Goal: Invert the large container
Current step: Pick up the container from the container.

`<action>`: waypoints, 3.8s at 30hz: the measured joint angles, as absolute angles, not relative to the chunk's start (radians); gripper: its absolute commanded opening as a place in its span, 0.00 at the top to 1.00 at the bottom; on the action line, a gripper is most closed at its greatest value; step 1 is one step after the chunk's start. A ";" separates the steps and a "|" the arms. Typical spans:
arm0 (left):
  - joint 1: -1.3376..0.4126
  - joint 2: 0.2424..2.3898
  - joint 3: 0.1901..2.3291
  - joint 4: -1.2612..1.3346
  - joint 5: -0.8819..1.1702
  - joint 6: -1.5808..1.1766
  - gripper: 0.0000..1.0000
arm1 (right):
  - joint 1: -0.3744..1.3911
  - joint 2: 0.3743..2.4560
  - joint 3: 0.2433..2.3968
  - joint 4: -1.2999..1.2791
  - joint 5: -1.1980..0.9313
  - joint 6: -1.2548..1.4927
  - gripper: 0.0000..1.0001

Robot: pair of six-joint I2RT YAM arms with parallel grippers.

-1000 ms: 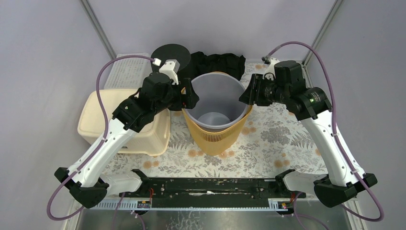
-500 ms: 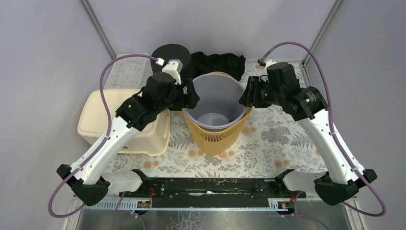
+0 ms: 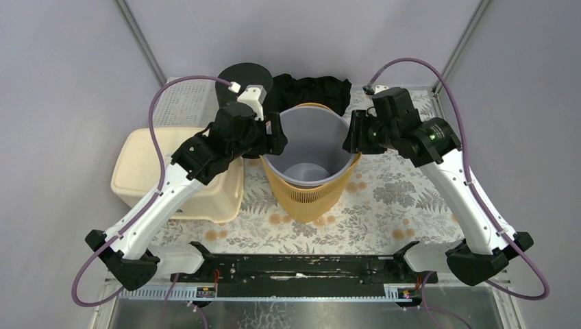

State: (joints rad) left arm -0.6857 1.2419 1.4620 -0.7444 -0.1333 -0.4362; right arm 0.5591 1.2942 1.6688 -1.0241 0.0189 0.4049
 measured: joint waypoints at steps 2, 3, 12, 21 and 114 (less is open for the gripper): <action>-0.686 1.247 1.462 -0.742 -0.134 -0.434 0.18 | 0.563 1.304 1.669 -1.031 0.021 0.405 0.50; -0.686 1.250 1.462 -0.741 -0.134 -0.434 0.18 | 0.566 1.310 1.669 -1.033 0.025 0.405 0.50; -0.686 1.271 1.472 -0.750 -0.147 -0.424 0.43 | 0.591 1.330 1.668 -1.044 0.064 0.402 0.73; -0.683 1.275 1.477 -0.781 -0.188 -0.408 0.68 | 0.591 1.330 1.669 -1.055 0.092 0.409 0.88; -0.677 1.504 2.100 -0.548 0.187 -0.439 0.85 | 0.590 1.135 2.138 -0.766 0.283 0.221 1.00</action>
State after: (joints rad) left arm -0.6773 1.5036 2.1002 -0.5476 0.1871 -0.4385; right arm 0.5903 1.1355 2.1376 -0.7658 0.2832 0.2207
